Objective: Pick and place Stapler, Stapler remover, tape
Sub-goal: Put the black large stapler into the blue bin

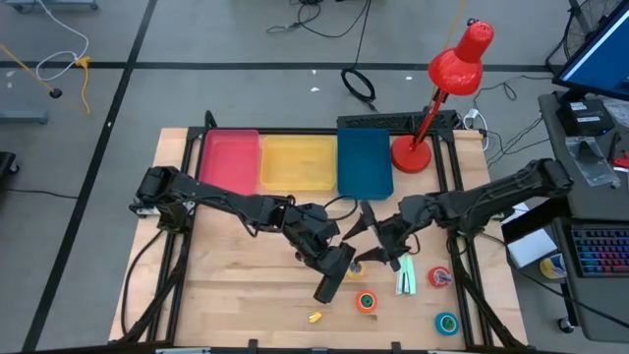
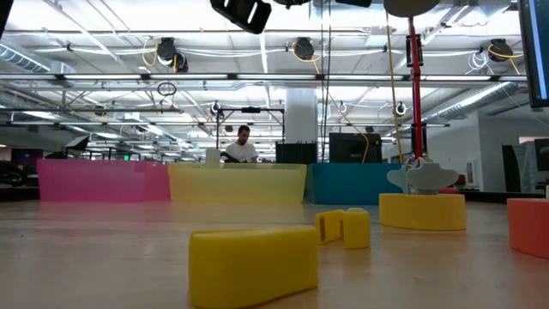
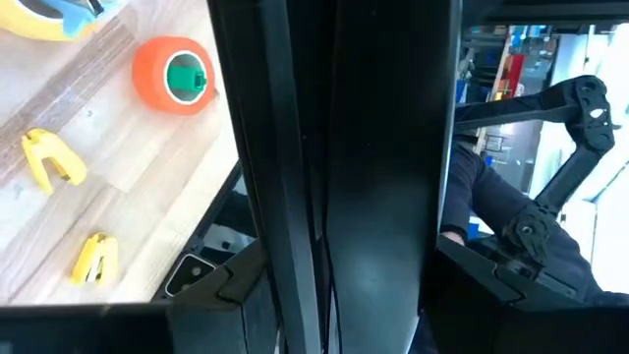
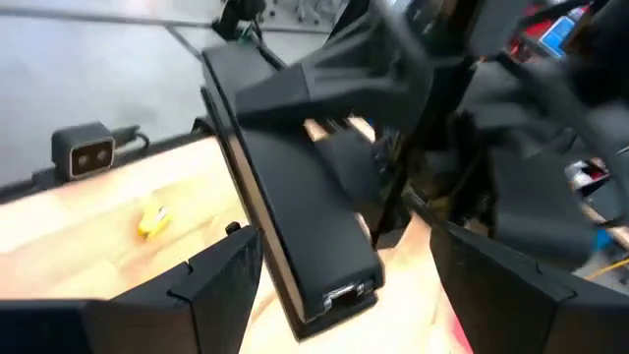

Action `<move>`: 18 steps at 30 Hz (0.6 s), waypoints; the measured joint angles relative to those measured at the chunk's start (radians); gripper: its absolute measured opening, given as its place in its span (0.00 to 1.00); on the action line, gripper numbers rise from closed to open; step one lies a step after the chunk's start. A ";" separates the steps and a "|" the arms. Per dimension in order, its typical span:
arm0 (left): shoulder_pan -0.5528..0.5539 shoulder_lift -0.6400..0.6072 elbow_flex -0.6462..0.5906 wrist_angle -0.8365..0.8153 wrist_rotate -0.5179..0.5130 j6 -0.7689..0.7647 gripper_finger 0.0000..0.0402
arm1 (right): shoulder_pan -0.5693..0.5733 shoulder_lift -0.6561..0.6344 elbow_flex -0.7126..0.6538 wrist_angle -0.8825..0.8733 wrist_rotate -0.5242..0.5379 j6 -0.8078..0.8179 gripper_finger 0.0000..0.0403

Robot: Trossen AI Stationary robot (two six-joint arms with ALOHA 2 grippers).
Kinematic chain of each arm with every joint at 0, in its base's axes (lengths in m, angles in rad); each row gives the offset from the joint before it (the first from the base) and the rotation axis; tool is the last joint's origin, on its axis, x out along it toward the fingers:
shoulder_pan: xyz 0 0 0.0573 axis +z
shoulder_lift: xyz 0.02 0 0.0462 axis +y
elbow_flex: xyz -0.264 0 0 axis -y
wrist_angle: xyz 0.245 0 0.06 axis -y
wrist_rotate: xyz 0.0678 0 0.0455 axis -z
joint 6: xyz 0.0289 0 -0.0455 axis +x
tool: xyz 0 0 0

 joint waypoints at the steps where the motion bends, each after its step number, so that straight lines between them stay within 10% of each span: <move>1: 0.002 0.000 0.000 0.000 0.001 0.000 0.48 | 0.004 0.005 0.000 -0.004 0.019 -0.012 0.71; 18: 0.038 0.000 0.000 -0.042 0.001 -0.004 0.49 | 0.086 0.088 0.029 -0.015 0.294 -0.174 0.70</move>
